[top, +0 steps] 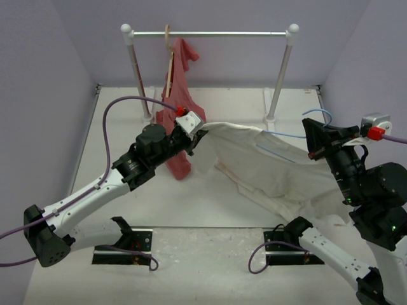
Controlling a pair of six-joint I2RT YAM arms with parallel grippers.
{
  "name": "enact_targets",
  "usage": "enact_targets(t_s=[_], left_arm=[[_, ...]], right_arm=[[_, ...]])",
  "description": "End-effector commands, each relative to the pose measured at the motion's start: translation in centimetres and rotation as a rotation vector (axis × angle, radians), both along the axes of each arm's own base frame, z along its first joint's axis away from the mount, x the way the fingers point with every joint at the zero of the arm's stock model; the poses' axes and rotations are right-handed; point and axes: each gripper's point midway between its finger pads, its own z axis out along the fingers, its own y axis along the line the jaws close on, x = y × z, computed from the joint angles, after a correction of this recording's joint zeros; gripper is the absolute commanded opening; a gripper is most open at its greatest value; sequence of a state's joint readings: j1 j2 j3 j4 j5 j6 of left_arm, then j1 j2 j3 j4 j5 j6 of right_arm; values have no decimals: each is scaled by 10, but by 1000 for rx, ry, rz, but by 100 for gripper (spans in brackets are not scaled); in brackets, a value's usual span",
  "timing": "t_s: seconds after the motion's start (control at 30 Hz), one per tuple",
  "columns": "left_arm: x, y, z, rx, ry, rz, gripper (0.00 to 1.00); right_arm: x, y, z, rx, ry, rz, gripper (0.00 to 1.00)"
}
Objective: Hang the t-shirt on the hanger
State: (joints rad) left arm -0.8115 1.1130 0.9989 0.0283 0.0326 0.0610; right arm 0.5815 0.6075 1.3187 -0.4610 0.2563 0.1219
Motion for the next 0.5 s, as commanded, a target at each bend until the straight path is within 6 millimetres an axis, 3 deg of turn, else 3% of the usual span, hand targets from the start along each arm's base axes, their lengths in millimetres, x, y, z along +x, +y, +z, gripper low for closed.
enact_targets(t_s=[0.0,0.07,0.13,0.17,0.2,0.27,0.47], left_arm=[[16,18,2,-30,2,121,0],[16,19,3,-35,5,121,0],[4,6,12,-48,-4,20,0],[-2,-1,21,-64,-14,-32,27],[-5,-2,30,-80,-27,-48,37],[-17,-5,55,-128,-69,-107,100],[-47,19,141,-263,-234,-140,100]], right_arm=[[-10,-17,32,51,-89,-47,0],[-9,-12,30,43,-82,-31,0],[-6,0,27,22,-66,18,0],[-3,7,25,9,-55,41,0],[-2,10,23,1,-48,55,0],[8,17,17,-30,-11,59,0],[29,16,3,-63,69,-12,0]])
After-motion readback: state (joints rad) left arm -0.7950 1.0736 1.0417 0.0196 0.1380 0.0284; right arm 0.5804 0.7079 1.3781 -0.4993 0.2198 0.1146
